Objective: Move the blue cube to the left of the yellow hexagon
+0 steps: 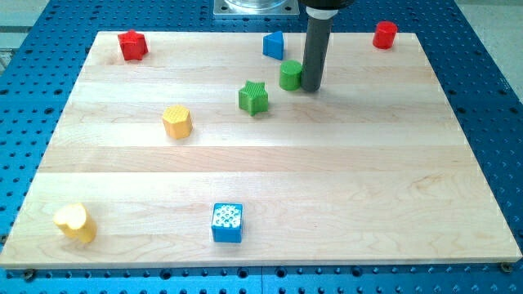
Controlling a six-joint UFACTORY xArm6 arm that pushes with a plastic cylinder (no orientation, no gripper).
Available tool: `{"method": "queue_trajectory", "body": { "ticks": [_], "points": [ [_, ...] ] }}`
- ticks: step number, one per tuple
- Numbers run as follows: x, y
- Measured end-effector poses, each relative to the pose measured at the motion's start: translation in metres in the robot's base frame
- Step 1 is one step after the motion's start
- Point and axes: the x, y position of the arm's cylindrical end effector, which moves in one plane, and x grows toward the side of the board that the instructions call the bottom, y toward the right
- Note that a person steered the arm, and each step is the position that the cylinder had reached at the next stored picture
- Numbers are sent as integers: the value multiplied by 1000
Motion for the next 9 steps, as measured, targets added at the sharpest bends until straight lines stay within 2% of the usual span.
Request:
{"method": "queue_trajectory", "body": {
  "ticks": [1,2,3,4,5,8,9],
  "points": [
    [30,-1],
    [145,-53],
    [220,-45],
    [244,-54],
    [270,-101],
    [259,-183],
    [228,-227]
  ]
}}
